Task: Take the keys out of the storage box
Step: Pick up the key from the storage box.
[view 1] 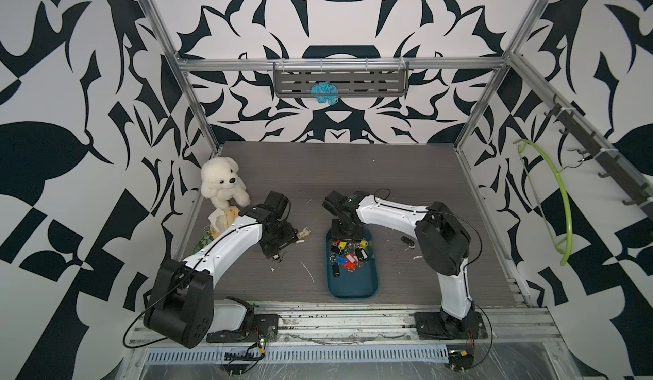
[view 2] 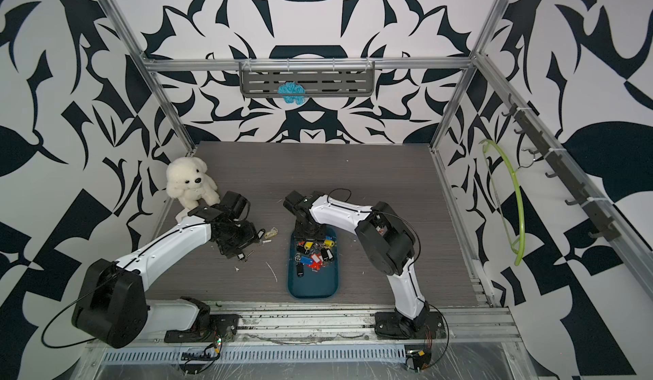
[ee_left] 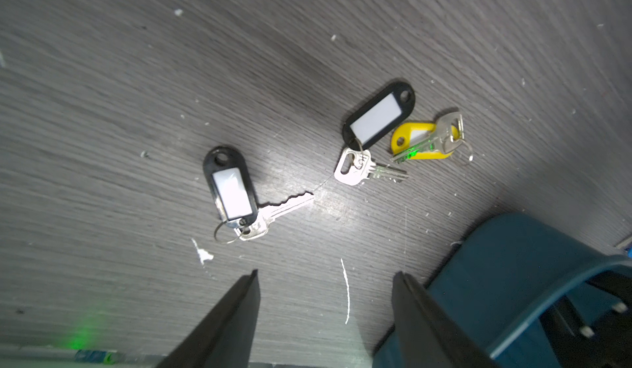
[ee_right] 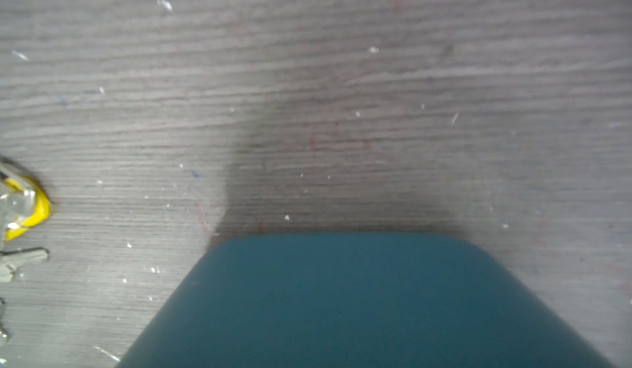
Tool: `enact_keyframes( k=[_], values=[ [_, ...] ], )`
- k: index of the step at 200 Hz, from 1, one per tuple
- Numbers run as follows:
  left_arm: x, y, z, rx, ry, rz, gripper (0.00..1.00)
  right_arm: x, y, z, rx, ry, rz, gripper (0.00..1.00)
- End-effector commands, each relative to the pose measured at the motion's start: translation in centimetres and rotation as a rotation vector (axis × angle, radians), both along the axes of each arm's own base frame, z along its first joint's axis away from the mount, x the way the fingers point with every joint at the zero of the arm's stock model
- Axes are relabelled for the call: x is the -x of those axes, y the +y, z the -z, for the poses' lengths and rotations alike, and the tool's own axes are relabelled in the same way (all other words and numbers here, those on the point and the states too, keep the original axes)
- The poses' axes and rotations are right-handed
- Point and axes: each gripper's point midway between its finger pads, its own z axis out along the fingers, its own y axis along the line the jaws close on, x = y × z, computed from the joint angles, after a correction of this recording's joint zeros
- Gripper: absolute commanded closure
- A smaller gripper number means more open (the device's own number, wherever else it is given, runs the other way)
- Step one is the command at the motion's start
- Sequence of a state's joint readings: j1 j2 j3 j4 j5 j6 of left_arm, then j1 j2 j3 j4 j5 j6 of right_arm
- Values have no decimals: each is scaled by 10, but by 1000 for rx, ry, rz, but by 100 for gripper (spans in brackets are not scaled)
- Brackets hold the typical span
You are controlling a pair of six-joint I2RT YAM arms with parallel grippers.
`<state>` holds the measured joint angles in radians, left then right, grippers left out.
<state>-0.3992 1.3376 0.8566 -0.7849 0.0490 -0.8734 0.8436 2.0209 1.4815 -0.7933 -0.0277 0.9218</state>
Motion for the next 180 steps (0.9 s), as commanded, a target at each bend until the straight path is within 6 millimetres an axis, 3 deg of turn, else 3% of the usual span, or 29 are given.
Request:
enact_keyframes(
  k=[1,19,69,138,180],
  values=[
    [9,3,10,-10,37,11,32,-1,-5,2,22,-5,19,50],
    [10,3,11,-11,41,13,31,2,-6,4,19,6,14,55],
    [10,3,10,-9,39,12,32,10,-12,11,43,33,12,56],
    [10,3,8,-9,36,12,32,14,-19,0,40,19,12,89],
    [10,4,6,-9,31,11,32,13,-22,-20,38,-5,10,96]
  ],
)
